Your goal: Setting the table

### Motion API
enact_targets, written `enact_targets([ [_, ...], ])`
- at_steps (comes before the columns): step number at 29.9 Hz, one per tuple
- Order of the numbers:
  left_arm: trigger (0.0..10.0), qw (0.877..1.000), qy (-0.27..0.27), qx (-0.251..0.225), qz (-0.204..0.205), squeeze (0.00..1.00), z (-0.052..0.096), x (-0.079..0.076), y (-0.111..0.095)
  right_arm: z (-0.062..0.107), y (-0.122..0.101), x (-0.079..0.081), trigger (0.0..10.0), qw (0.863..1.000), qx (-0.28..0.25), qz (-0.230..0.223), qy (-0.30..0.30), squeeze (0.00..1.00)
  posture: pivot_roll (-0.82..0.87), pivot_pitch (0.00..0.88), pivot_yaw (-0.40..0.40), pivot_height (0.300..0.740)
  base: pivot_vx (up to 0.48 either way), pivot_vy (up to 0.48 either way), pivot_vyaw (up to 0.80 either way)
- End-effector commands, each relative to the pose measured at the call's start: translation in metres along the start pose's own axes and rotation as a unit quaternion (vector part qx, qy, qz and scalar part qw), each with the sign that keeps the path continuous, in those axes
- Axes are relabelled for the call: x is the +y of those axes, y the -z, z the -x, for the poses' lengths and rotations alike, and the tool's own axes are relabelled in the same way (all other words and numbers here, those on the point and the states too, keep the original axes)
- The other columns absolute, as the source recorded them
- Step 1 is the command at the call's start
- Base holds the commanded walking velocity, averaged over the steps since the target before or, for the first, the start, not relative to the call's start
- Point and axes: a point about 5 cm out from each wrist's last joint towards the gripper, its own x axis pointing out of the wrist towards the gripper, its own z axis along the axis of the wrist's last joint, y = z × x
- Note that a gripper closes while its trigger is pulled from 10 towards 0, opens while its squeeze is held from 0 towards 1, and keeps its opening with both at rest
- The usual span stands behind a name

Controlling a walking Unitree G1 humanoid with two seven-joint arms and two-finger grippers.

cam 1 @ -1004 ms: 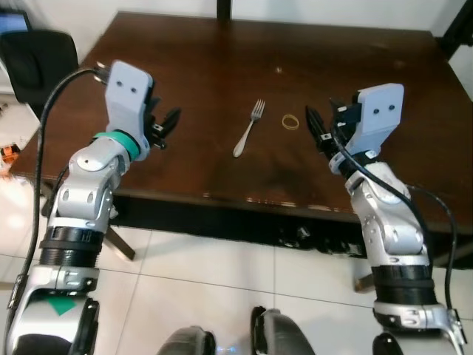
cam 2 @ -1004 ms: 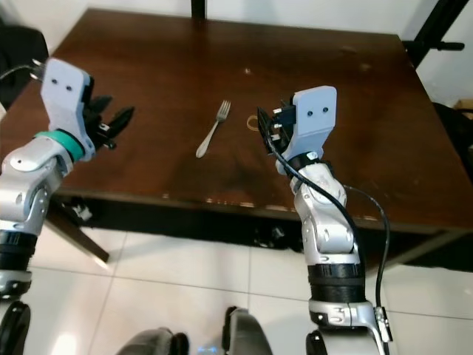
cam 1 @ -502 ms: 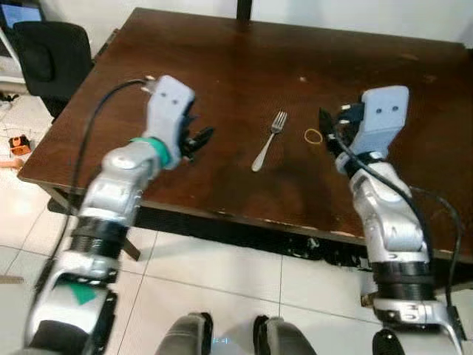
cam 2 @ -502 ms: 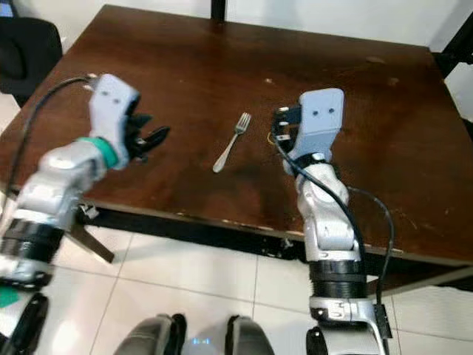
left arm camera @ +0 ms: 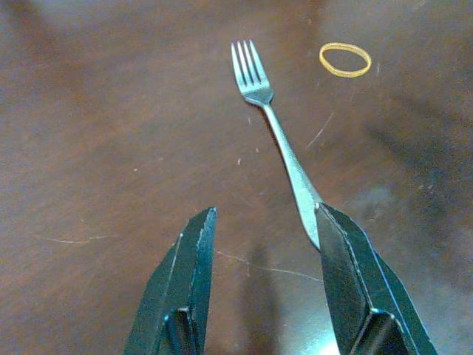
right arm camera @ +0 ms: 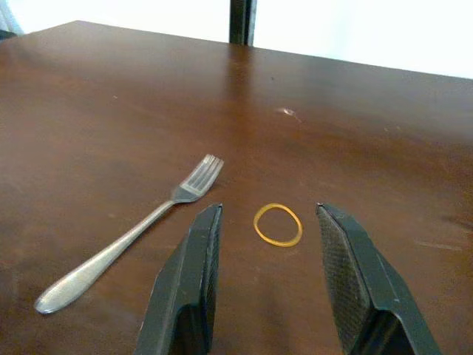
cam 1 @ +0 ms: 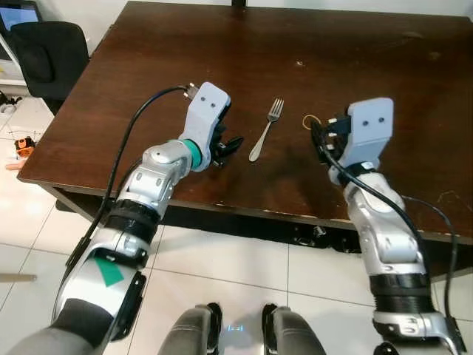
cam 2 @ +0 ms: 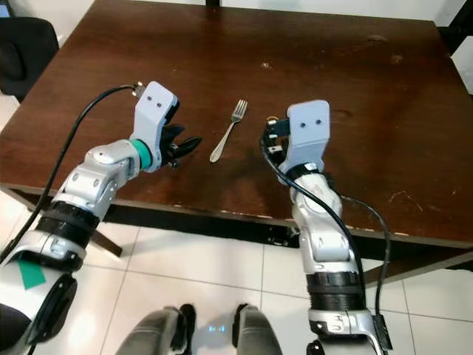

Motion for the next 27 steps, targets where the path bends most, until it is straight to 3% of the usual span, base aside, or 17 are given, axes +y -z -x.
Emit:
enact_targets([
  [1, 10.0, 1.000, -0.004, 0.006, -0.003, 0.00, 0.002, 0.005, 0.005, 0.008, 0.005, -0.009, 10.0, 1.000, 0.014, 0.008, 0.014, 0.00, -0.02, 0.217, 0.162, 0.740, 0.000, 0.000, 0.00],
  [4, 10.0, 1.000, -0.004, 0.000, -0.006, 0.00, 0.004, 0.007, 0.003, 0.014, 0.006, -0.016, 10.0, 1.000, 0.017, 0.012, 0.022, 0.00, -0.03, 0.224, 0.162, 0.740, 0.000, 0.000, 0.00],
  [5, 10.0, 1.000, 0.000, -0.022, -0.007, 0.00, 0.009, 0.009, -0.001, 0.023, 0.005, -0.022, 10.0, 0.999, 0.016, 0.013, 0.028, 0.00, -0.03, 0.238, 0.156, 0.740, 0.000, 0.000, 0.00],
  [10, 10.0, 0.999, 0.006, -0.030, -0.010, 0.00, 0.009, 0.008, -0.003, 0.024, 0.002, -0.021, 10.0, 0.999, 0.011, 0.010, 0.029, 0.00, -0.03, 0.251, 0.161, 0.740, 0.000, 0.000, 0.00],
  [12, 10.0, 0.999, 0.023, -0.031, -0.021, 0.00, 0.000, 0.002, -0.009, 0.020, -0.008, -0.019, 10.0, 0.999, -0.013, 0.009, 0.030, 0.00, -0.03, 0.283, 0.182, 0.740, 0.000, 0.000, 0.00],
  [17, 10.0, 0.999, 0.029, -0.031, -0.026, 0.00, -0.004, 0.000, -0.013, 0.019, -0.014, -0.018, 10.0, 0.999, -0.029, 0.010, 0.030, 0.00, -0.03, 0.297, 0.192, 0.740, 0.000, 0.000, 0.00],
  [20, 10.0, 0.998, 0.036, -0.034, -0.045, 0.00, -0.014, -0.002, -0.026, 0.030, -0.038, -0.012, 10.0, 0.997, -0.078, 0.021, 0.020, 0.00, -0.05, 0.347, 0.233, 0.740, 0.000, 0.000, 0.00],
  [27, 10.0, 0.998, 0.030, -0.037, -0.044, 0.00, -0.020, -0.003, -0.033, 0.046, -0.058, -0.007, 10.0, 0.993, -0.113, 0.030, 0.020, 0.00, -0.08, 0.373, 0.264, 0.740, 0.000, 0.000, 0.00],
])
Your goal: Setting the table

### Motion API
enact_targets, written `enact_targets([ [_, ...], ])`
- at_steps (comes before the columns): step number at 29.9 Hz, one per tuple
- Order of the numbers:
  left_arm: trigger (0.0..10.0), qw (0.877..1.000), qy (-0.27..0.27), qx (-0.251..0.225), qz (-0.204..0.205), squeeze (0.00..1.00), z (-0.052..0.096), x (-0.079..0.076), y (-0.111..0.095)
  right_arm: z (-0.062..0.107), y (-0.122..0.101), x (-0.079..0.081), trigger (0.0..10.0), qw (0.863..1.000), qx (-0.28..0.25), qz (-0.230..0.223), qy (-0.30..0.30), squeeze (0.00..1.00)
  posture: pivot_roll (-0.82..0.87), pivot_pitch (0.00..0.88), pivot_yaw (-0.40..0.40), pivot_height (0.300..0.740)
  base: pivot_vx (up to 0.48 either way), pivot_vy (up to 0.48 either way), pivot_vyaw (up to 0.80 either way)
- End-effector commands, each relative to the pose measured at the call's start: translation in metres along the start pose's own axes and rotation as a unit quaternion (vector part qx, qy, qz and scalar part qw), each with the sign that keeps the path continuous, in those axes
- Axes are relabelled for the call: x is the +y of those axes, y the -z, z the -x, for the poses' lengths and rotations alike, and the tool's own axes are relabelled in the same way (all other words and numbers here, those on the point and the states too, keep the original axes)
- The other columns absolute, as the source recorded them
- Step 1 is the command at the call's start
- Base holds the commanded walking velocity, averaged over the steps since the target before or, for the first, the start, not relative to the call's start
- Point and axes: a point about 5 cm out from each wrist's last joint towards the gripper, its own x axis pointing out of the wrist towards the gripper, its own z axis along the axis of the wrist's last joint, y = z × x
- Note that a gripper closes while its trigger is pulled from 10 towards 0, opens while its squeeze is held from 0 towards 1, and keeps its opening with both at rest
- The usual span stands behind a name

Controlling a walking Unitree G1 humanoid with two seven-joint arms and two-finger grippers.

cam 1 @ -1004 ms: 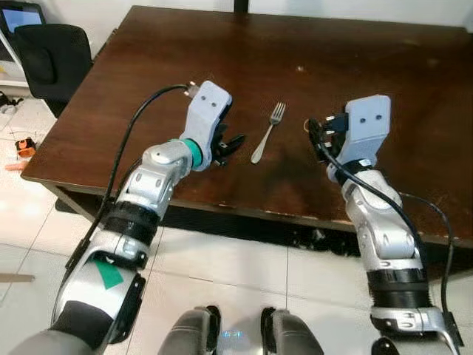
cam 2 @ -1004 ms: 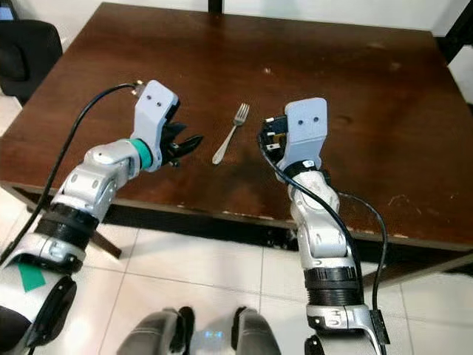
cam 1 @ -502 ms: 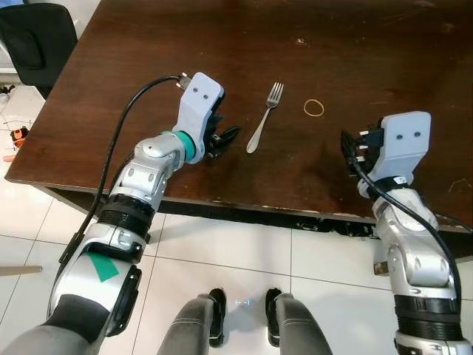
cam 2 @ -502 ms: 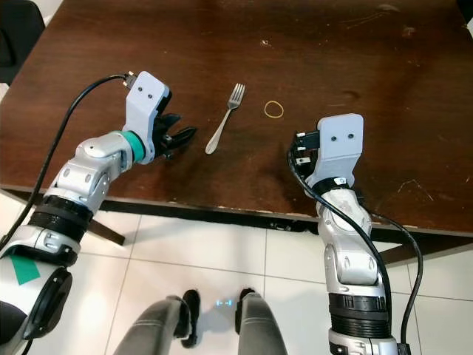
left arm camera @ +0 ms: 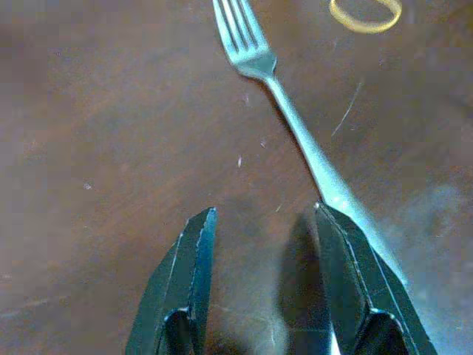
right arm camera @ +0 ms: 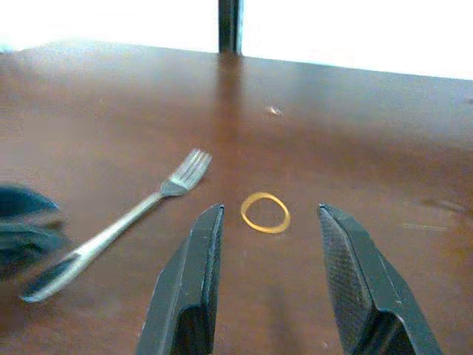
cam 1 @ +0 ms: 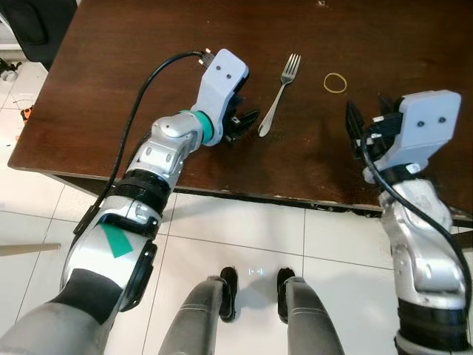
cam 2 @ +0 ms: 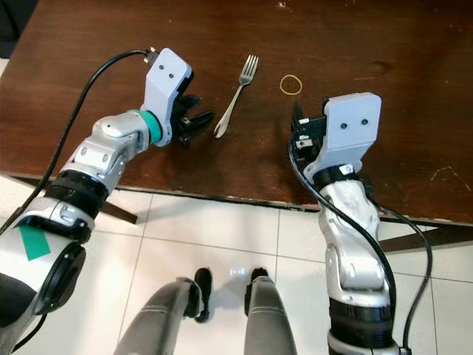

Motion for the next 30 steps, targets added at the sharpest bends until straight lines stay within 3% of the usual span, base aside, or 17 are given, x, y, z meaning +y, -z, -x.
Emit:
enact_targets([
  [1, 10.0, 1.000, -0.005, 0.015, 0.000, 0.00, 0.000, 0.001, 0.007, 0.007, -0.005, 0.003, 10.0, 1.000, 0.000, -0.001, 0.001, 0.00, -0.08, 0.378, 0.271, 0.740, 0.000, 0.000, 0.00],
  [15, 10.0, 0.998, 0.015, -0.044, 0.040, 0.00, -0.017, -0.010, -0.024, 0.027, -0.007, 0.002, 10.0, 0.999, 0.020, 0.000, 0.037, 0.00, -0.12, 0.388, 0.328, 0.740, 0.000, 0.000, 0.00],
  [25, 10.0, 0.996, 0.053, -0.051, 0.051, 0.00, -0.027, -0.032, -0.022, 0.028, -0.004, 0.008, 10.0, 0.999, 0.031, -0.008, 0.038, 0.00, -0.13, 0.377, 0.333, 0.740, 0.000, 0.000, 0.00],
  [30, 10.0, 0.998, 0.062, -0.023, 0.017, 0.00, -0.031, -0.044, -0.009, 0.029, -0.002, 0.009, 10.0, 0.999, 0.035, -0.008, 0.035, 0.00, -0.13, 0.365, 0.330, 0.740, 0.000, 0.000, 0.00],
])
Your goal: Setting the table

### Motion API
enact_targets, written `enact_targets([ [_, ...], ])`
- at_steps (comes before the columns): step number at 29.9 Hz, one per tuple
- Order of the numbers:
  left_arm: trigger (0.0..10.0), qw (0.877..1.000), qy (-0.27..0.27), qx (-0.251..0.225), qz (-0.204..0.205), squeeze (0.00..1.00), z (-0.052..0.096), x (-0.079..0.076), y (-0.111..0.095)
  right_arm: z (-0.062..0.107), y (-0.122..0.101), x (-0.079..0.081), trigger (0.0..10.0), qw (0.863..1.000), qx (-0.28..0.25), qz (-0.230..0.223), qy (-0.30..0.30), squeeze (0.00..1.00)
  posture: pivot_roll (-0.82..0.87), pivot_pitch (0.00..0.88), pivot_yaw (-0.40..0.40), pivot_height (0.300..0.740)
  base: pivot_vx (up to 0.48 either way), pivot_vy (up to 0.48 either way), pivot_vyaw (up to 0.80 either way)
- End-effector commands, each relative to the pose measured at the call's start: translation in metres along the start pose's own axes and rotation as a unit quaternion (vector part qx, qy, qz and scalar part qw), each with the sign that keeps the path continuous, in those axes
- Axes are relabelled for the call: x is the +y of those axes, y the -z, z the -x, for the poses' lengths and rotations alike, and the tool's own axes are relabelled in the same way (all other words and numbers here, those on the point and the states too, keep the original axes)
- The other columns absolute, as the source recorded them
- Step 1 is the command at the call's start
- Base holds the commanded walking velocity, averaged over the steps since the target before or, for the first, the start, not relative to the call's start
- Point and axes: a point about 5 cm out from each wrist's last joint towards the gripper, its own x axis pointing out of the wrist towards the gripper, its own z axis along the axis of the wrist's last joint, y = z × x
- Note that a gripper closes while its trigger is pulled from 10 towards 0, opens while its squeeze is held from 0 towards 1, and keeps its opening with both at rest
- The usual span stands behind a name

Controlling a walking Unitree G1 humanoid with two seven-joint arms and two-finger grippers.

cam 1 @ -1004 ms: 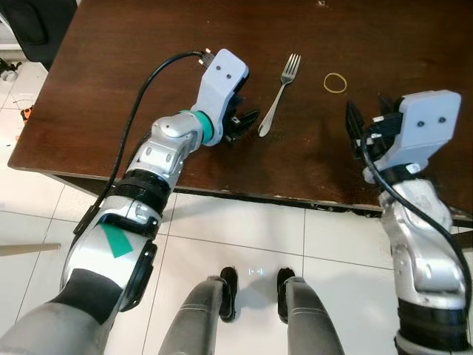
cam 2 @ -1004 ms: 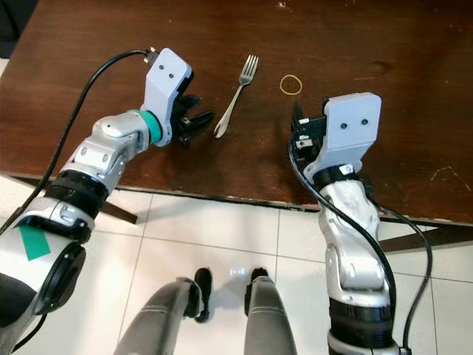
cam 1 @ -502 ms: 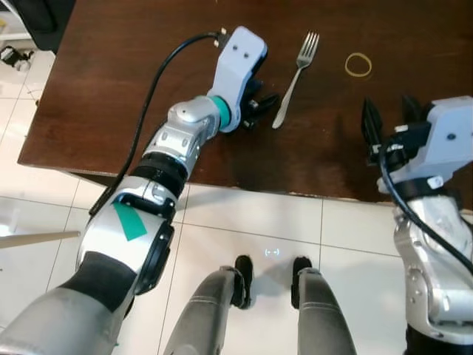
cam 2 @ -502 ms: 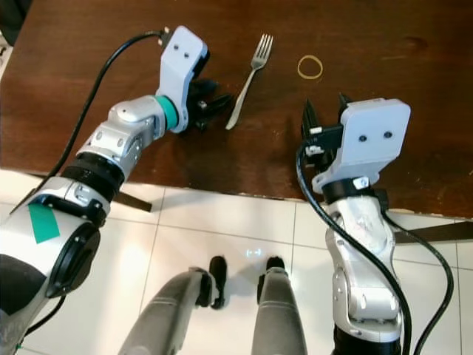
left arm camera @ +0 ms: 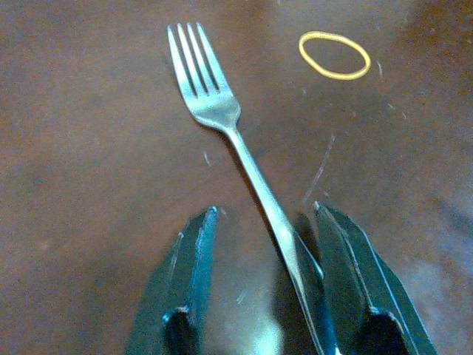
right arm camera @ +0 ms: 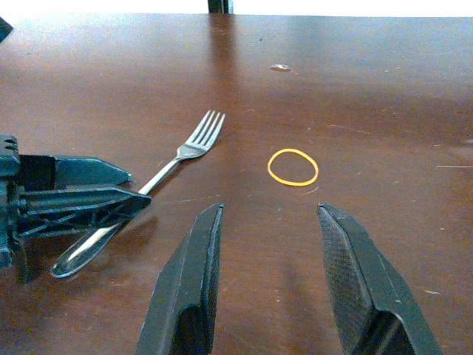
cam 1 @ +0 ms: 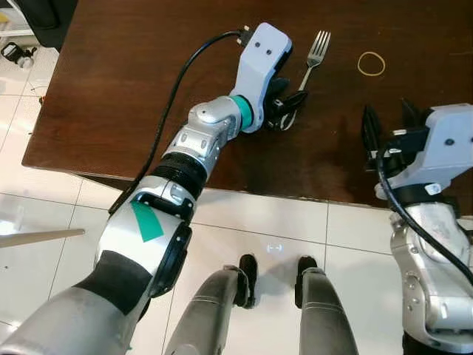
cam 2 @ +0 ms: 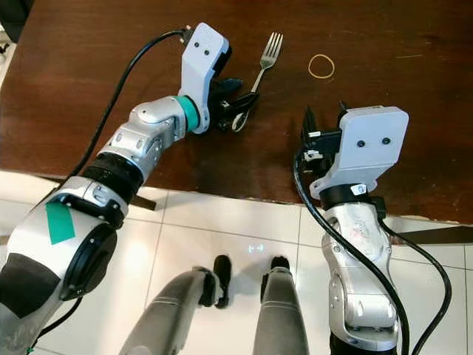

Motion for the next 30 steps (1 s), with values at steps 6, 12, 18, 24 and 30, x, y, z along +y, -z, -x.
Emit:
enact_targets([
  [6, 10.0, 0.996, -0.079, -0.032, -0.015, 0.00, 0.015, 0.022, 0.001, 0.003, 0.005, 0.000, 10.0, 1.000, 0.012, -0.003, 0.001, 0.00, -0.12, 0.337, 0.319, 0.740, 0.000, 0.000, 0.00],
  [12, 10.0, 0.988, -0.114, -0.091, -0.047, 0.00, 0.034, 0.042, -0.020, -0.006, 0.005, 0.002, 10.0, 1.000, 0.005, -0.006, -0.002, 0.00, -0.10, 0.262, 0.260, 0.740, 0.000, 0.000, 0.00],
  [18, 10.0, 0.971, -0.163, -0.151, -0.086, 0.00, 0.080, 0.066, -0.044, -0.039, 0.008, 0.009, 10.0, 0.999, -0.001, -0.017, -0.039, 0.00, -0.11, 0.165, 0.147, 0.740, 0.000, 0.000, 0.00],
  [24, 10.0, 0.967, -0.187, -0.154, -0.080, 0.00, 0.091, 0.071, -0.040, -0.048, 0.011, 0.014, 10.0, 0.998, 0.006, -0.026, -0.060, 0.00, -0.11, 0.146, 0.128, 0.740, 0.000, 0.000, 0.00],
  [30, 10.0, 0.969, -0.198, -0.124, -0.078, 0.00, 0.097, 0.065, -0.021, -0.053, 0.016, 0.026, 10.0, 0.995, 0.014, -0.030, -0.092, 0.00, -0.11, 0.109, 0.095, 0.740, 0.000, 0.000, 0.00],
])
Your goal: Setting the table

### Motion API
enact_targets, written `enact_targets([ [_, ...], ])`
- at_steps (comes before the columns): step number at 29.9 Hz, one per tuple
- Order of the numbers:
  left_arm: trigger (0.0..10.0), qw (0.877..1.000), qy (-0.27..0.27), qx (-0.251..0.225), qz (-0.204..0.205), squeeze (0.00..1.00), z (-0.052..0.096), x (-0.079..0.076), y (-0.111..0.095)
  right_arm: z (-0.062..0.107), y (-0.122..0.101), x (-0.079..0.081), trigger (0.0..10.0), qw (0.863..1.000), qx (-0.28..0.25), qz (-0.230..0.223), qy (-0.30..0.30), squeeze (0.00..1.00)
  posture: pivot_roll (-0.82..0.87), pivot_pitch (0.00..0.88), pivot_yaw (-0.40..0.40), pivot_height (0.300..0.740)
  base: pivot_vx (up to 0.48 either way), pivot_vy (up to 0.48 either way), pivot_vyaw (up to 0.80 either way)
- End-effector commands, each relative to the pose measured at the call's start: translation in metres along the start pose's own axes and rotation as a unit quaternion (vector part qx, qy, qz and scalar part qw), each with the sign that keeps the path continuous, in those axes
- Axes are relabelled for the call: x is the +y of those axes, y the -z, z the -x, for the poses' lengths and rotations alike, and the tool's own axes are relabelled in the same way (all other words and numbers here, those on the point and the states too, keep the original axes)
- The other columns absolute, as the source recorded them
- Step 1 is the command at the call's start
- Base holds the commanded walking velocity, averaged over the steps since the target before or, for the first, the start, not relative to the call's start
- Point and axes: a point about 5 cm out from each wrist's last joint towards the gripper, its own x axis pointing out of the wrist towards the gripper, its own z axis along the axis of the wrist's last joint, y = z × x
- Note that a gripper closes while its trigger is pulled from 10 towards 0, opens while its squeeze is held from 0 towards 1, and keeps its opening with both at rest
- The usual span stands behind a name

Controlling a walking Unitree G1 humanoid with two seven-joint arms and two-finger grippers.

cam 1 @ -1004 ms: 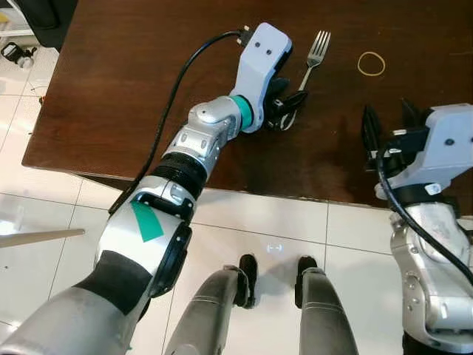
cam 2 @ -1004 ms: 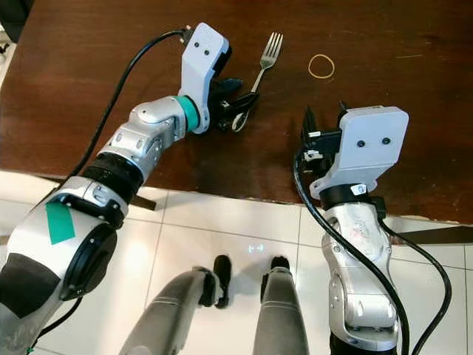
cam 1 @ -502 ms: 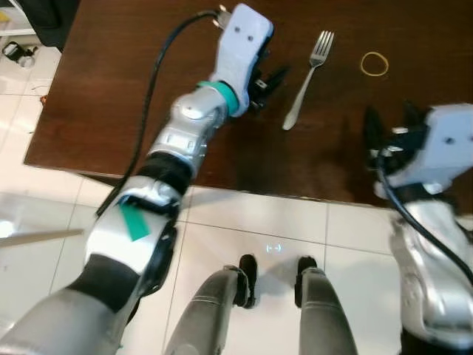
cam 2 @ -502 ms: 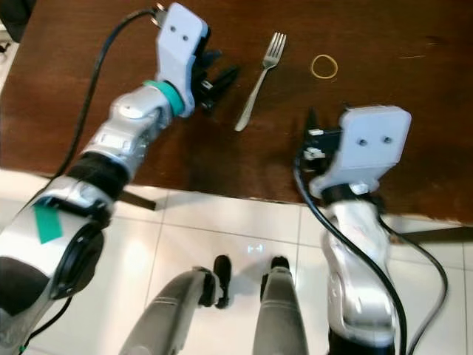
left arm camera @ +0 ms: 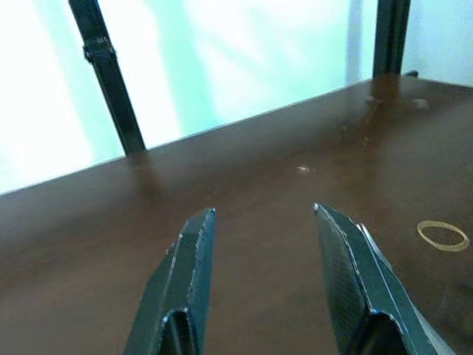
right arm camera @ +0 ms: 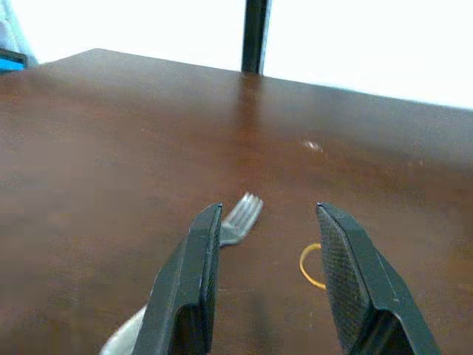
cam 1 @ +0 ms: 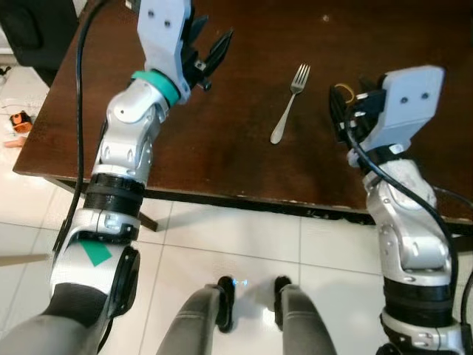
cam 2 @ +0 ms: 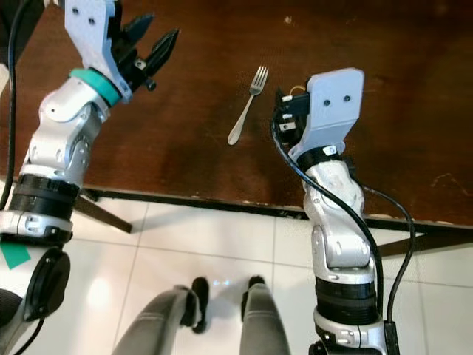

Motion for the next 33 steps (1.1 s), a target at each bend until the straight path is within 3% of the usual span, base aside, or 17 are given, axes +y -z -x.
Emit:
enact_targets([
  [1, 10.0, 1.000, -0.001, 0.008, -0.005, 0.00, 0.003, -0.001, 0.002, 0.001, 0.003, 0.005, 10.0, 1.000, 0.003, -0.003, -0.012, 0.00, -0.11, 0.109, 0.095, 0.740, 0.000, 0.000, 0.00],
  [14, 10.0, 0.996, -0.055, 0.064, 0.002, 0.00, 0.008, -0.002, 0.019, 0.002, 0.006, -0.009, 10.0, 1.000, -0.007, 0.008, 0.025, 0.00, -0.11, 0.076, 0.119, 0.740, 0.000, 0.000, 0.00],
  [22, 10.0, 0.996, -0.065, 0.068, 0.007, 0.00, 0.009, 0.000, 0.020, 0.006, 0.003, -0.018, 10.0, 0.999, -0.012, 0.019, 0.040, 0.00, -0.11, 0.069, 0.119, 0.740, 0.000, 0.000, 0.00],
  [33, 10.0, 0.994, -0.073, 0.081, 0.010, 0.00, 0.008, -0.002, 0.025, 0.017, 0.008, -0.030, 10.0, 0.996, -0.004, 0.002, 0.085, 0.00, -0.11, 0.057, 0.127, 0.740, 0.000, 0.000, 0.00],
])
